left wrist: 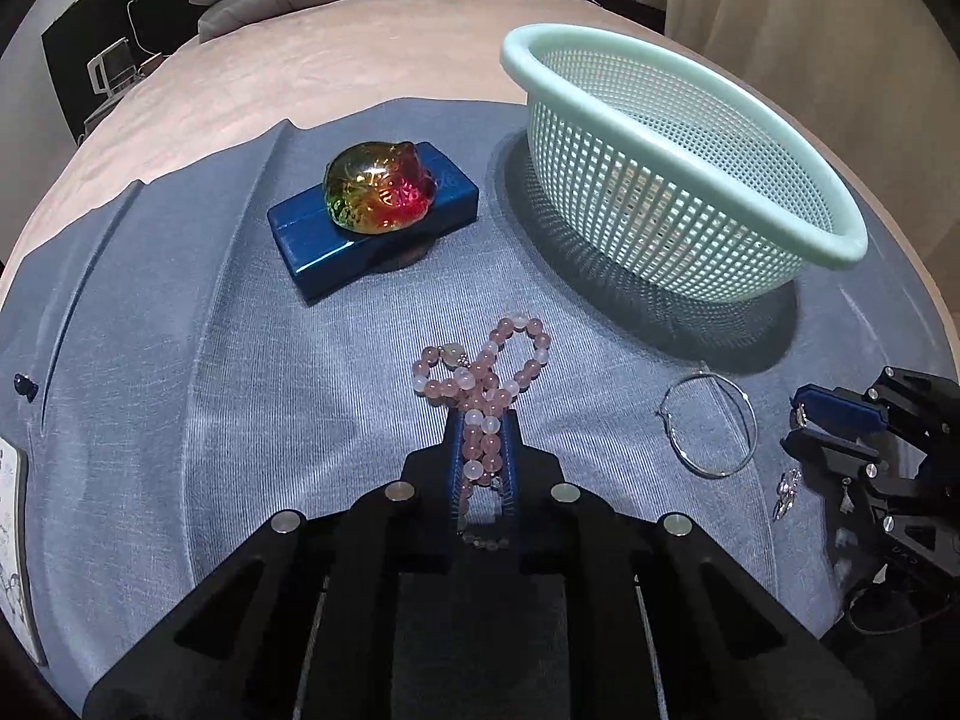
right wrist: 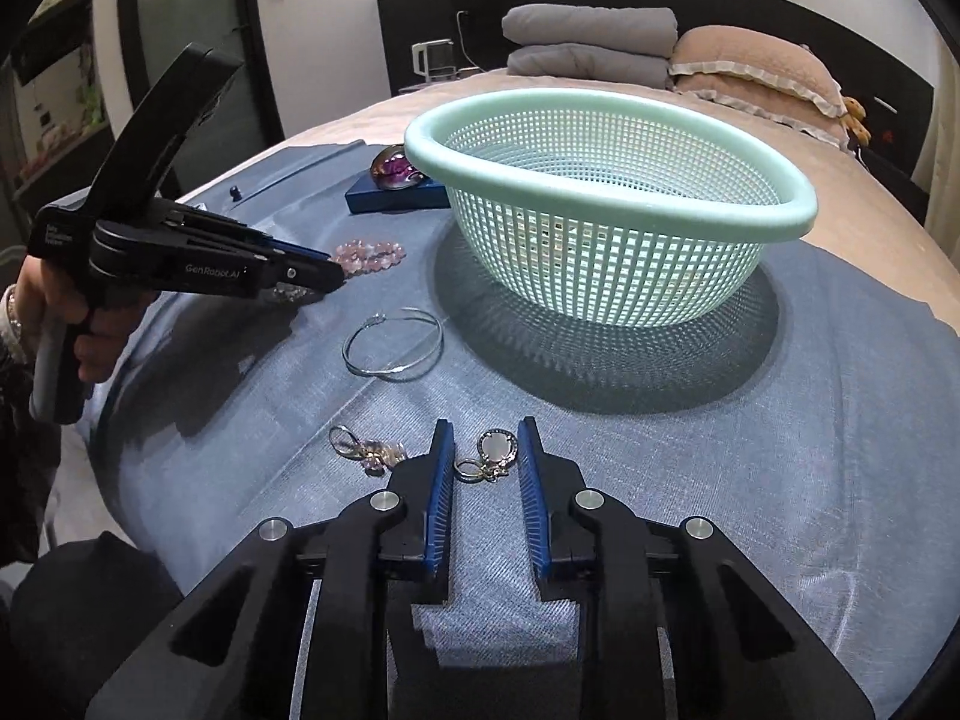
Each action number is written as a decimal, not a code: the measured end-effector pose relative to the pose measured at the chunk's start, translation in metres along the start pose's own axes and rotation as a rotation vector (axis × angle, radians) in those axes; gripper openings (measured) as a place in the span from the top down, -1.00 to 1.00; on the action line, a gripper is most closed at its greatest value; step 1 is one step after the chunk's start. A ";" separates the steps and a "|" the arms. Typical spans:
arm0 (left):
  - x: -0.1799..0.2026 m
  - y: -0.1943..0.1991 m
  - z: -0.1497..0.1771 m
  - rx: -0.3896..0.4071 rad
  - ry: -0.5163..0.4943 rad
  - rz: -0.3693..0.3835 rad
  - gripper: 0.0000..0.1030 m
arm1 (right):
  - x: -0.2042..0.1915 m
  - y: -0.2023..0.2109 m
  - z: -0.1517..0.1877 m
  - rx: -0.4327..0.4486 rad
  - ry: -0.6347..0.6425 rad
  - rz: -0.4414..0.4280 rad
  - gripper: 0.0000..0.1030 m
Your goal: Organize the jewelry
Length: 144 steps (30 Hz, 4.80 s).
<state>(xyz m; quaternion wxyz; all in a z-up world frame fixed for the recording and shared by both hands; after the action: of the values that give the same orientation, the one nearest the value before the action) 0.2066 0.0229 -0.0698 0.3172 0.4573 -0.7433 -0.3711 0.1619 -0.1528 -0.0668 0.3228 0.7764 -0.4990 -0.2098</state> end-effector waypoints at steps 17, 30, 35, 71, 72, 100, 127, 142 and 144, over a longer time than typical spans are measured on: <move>0.023 0.070 0.014 -0.003 -0.075 -0.009 0.77 | 0.004 0.067 -0.006 0.067 0.038 0.060 0.61; 0.058 0.122 -0.064 0.116 -0.217 -0.036 0.77 | 0.010 0.097 -0.067 0.142 0.171 0.101 0.60; 0.065 0.122 -0.093 0.137 -0.243 -0.039 0.77 | 0.022 0.096 -0.092 0.174 0.172 0.095 0.60; 0.046 0.032 -0.027 -0.081 -0.205 0.006 0.76 | 0.022 0.046 -0.021 0.023 0.095 -0.007 0.60; 0.046 0.026 -0.022 -0.096 -0.205 0.011 0.76 | 0.022 0.041 -0.016 0.007 0.091 -0.008 0.60; 0.038 -0.012 0.002 -0.118 -0.166 0.096 0.78 | 0.021 0.020 0.017 -0.038 0.074 -0.009 0.71; 0.065 0.108 -0.056 0.090 -0.296 0.010 0.83 | 0.053 0.120 -0.062 0.169 0.143 0.121 0.72; 0.067 0.090 -0.077 0.069 -0.318 0.013 0.83 | 0.058 0.103 -0.076 0.174 0.152 0.080 0.72; 0.063 0.078 -0.066 0.037 -0.303 0.028 0.83 | 0.051 0.094 -0.062 0.151 0.139 0.049 0.72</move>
<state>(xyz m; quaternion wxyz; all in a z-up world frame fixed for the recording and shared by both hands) 0.2013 -0.0279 0.0388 0.1979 0.3916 -0.7957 -0.4176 0.1635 -0.2089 0.0433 0.3024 0.7987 -0.5086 -0.1093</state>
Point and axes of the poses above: each gripper's, at about its wrist camera, not at the fingertips, and y roughly against the way its jaws point, x to its right, z to its underside, the point moved 4 cm from there along -y, roughly the way its jaws point, and after that the axes turned 5 degrees about z, right-handed, at the moved point
